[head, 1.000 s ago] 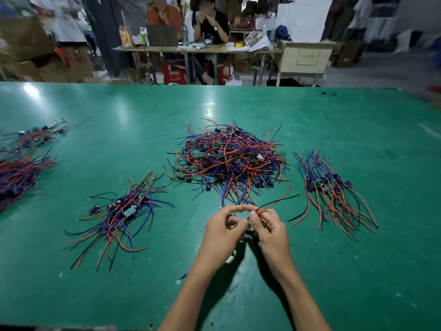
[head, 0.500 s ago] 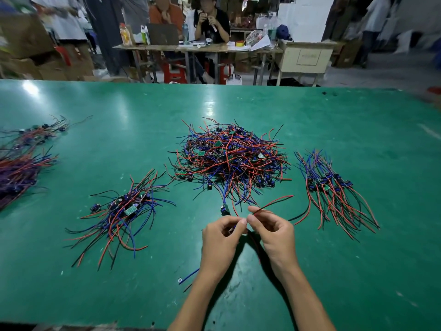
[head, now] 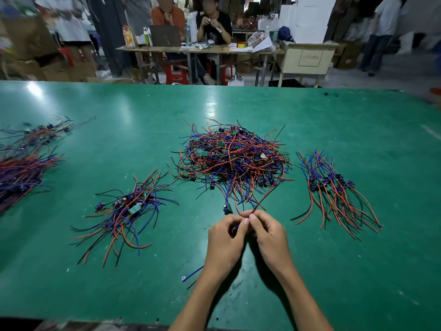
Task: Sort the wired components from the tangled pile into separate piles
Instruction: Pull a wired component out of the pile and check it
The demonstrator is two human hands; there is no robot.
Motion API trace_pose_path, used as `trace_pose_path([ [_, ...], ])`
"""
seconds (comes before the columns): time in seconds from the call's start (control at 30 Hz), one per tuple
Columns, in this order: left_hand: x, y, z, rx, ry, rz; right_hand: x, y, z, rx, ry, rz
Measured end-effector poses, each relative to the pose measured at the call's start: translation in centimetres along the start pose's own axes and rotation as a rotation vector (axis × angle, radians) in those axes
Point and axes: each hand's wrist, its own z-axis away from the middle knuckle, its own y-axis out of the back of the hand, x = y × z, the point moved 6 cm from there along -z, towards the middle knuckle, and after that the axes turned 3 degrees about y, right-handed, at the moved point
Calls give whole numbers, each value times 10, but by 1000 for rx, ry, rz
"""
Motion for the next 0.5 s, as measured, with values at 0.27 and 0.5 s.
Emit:
trace_pose_path([
  [0.27, 6, -1, 1, -37, -61, -69, 10, 6, -8, 120, -129, -137],
  [0.5, 9, 0, 3, -33, -55, -60, 6, 11, -22, 253, -242, -270],
])
